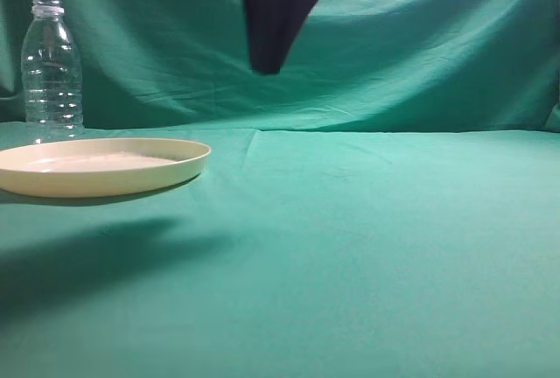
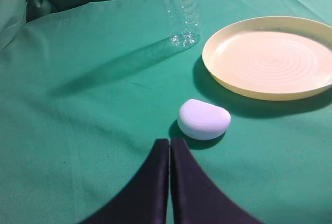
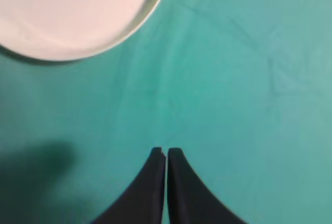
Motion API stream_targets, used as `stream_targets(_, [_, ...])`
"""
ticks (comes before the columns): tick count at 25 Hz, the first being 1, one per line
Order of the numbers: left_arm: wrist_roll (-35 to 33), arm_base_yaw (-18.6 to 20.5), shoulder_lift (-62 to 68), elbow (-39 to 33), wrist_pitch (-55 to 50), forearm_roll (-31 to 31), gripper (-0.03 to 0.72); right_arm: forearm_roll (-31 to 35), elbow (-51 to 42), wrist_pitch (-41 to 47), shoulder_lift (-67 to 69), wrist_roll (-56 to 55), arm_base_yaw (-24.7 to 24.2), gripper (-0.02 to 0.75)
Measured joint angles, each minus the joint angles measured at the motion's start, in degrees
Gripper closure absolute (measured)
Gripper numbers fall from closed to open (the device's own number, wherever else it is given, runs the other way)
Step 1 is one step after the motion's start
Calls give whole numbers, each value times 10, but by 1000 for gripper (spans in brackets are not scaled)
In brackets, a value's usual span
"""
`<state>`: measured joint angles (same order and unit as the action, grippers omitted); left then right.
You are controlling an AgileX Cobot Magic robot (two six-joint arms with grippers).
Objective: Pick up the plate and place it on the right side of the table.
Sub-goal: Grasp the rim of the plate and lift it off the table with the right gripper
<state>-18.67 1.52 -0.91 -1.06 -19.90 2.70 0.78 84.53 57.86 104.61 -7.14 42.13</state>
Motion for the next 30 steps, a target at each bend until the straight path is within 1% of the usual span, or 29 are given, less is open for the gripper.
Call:
stream_targets(3, [0,0,0,0,0,0,688,-27,95,27,83,-16,12,738])
stream_targets(6, [0,0,0,0,0,0,688,-27,184,33,154,-21,14,738])
stream_targets(8, [0,0,0,0,0,0,688,-26,228,34,184,-22,14,644])
stream_targets(10, [0,0,0,0,0,0,688,-23,265,30,214,-23,14,533])
stream_targets(13, [0,0,0,0,0,0,688,-16,299,8,248,-24,14,360])
stream_targets(14, [0,0,0,0,0,0,688,-18,304,2,255,-24,14,334])
stream_targets(17, [0,0,0,0,0,0,688,-45,310,-10,272,-50,15,337])
stream_targets(18, [0,0,0,0,0,0,688,-60,311,-13,276,-61,15,297])
stream_targets(20, [0,0,0,0,0,0,688,-81,312,-17,283,-74,15,311])
stream_targets(29, [0,0,0,0,0,0,688,-83,313,-44,311,-86,15,311])
stream_targets(30, [0,0,0,0,0,0,688,-83,313,-46,313,-86,15,383])
